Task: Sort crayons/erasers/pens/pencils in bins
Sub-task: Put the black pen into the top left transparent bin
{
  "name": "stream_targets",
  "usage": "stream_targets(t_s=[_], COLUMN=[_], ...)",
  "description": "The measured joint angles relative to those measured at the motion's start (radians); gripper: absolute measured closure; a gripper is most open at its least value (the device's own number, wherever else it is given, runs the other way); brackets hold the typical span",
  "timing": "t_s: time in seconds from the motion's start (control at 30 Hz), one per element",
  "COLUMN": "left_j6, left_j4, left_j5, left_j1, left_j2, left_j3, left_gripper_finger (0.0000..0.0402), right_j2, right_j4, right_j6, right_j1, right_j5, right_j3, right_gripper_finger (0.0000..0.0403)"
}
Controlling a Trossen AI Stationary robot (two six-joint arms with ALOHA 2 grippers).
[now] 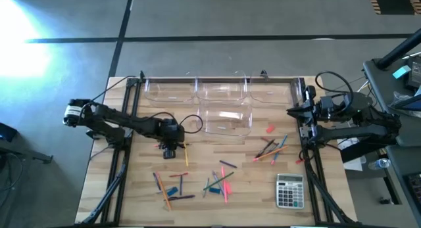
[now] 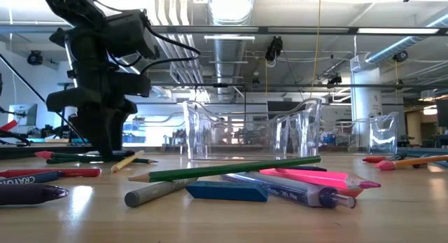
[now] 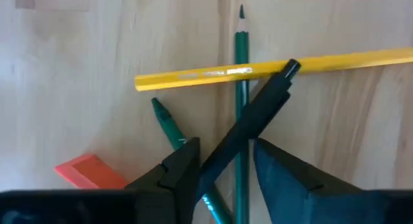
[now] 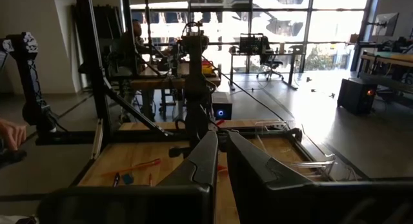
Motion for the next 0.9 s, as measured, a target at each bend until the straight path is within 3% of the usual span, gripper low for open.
stream_targets(t_s=[0.4, 0.77, 0.9], left_j6=[-0.006, -0.006, 0.03], left_j4=[-0.008, -0.199, -0.298], left_j5=[0.07, 0.085, 0.008], left_j1=[0.0, -0.001, 0.001], left_j2=[0.0, -0.032, -0.103], left_j3=[0.026, 0.166, 0.244], left_gripper_finger=[0.0386, 0.0392, 0.0392], right_j2=[0.0, 0.0, 0.0], right_j4=[0.0, 0.0, 0.0], right_j6=[0.0, 0.0, 0.0], right_j1=[0.0, 0.0, 0.0], right_j5=[0.0, 0.0, 0.0], right_j3=[0.0, 0.0, 0.0], right_gripper_finger=[0.0374, 0.0374, 0.0374])
